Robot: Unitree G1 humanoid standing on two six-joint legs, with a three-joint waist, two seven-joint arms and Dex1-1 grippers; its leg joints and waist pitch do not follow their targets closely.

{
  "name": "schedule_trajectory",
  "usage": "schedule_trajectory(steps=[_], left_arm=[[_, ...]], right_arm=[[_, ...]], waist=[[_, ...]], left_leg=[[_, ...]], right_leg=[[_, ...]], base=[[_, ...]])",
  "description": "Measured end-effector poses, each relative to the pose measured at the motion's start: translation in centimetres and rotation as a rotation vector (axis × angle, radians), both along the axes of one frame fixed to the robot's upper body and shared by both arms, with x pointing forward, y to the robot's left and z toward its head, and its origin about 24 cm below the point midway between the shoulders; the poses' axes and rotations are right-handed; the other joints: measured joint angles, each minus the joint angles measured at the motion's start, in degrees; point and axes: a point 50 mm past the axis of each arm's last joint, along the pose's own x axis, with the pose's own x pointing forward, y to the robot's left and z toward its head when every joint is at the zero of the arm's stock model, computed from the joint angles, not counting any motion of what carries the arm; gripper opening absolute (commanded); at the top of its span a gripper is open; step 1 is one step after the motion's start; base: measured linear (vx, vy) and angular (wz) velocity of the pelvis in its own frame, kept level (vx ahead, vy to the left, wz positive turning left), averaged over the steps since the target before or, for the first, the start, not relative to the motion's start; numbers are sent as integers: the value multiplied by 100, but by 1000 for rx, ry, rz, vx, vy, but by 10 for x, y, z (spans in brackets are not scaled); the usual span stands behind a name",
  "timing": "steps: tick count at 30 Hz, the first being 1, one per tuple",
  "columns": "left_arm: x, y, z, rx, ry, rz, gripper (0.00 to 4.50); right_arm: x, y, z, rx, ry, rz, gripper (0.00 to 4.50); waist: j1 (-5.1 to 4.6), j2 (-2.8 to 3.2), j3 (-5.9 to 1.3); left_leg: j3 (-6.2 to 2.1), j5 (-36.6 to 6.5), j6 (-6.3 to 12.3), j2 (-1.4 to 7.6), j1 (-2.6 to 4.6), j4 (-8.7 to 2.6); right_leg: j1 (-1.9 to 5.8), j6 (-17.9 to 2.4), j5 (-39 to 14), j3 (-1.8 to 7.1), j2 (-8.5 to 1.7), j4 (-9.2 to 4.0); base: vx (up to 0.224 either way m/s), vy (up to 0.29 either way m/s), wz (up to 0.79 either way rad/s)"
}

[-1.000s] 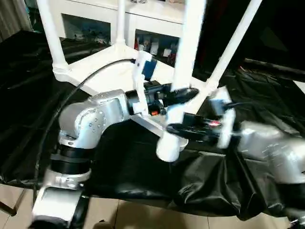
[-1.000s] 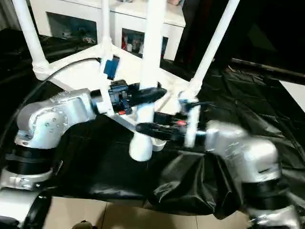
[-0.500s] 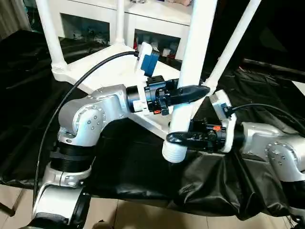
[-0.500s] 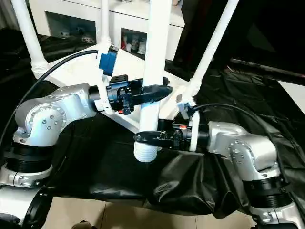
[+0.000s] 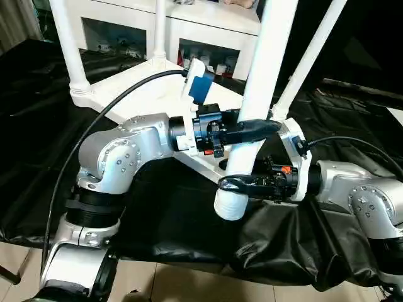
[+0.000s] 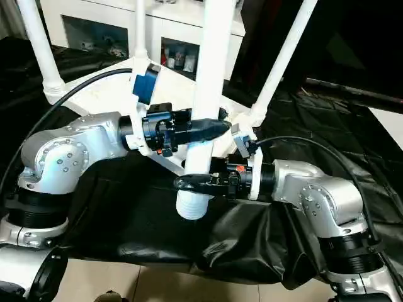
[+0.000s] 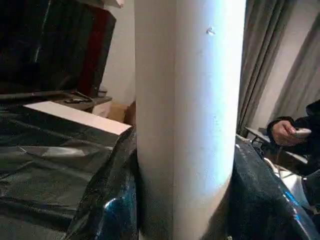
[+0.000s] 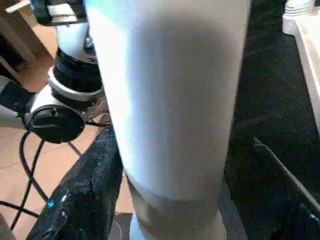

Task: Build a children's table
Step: Pick table leg

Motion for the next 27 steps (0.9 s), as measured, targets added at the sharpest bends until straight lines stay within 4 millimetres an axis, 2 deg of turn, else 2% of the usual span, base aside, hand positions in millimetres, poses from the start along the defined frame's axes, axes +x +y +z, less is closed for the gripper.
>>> schedule_trajectory(steps=[6, 12, 20, 21, 25, 26, 27], left_arm=[[0, 1, 0, 1, -1, -1, 185], [1, 1, -2, 1, 13, -2, 185], [3, 0, -4, -10, 30, 10, 185], [4, 0, -4, -15, 38, 16, 241], [11, 0, -5, -68, 79, 78, 262], [14, -1, -2, -130, 84, 113, 291], [17, -2, 1, -184, 85, 146, 291]], right_arm=[[-1, 2, -1, 6, 9, 14, 263], [-1, 2, -2, 4, 16, 17, 200], [0, 2, -3, 4, 17, 15, 194], [0, 1, -3, 5, 17, 11, 194], [2, 1, -2, 52, 32, -12, 188], [4, 2, -2, 81, 41, -30, 186], [5, 3, -1, 104, 45, -46, 186]], waist=[[3, 0, 0], [3, 0, 0], [6, 1, 0], [7, 1, 0], [2, -2, -2], [0, -2, -2], [4, -2, -2]], left_leg=[[0, 0, 0, 0, 0, 0], [0, 0, 0, 0, 1, 1], [0, 0, -1, 0, 2, 1], [0, 0, -1, 0, 1, 2], [0, 0, -1, 0, 3, 6], [0, 0, -1, 0, 2, 8], [-1, 0, -1, 0, 1, 10]], right_leg=[[0, 0, 0, 0, 0, 1], [1, -1, 0, 0, 0, 2], [2, -2, 1, 0, 0, 3], [2, -2, 1, 0, 0, 3], [2, -2, 1, 0, -1, 9], [2, -2, 1, 0, -2, 9], [2, -3, 2, 0, -2, 9]], base=[[0, 0, 0], [0, 0, 0], [0, 0, 0], [0, 0, 0], [0, 0, 0], [0, 0, 0], [0, 0, 0]])
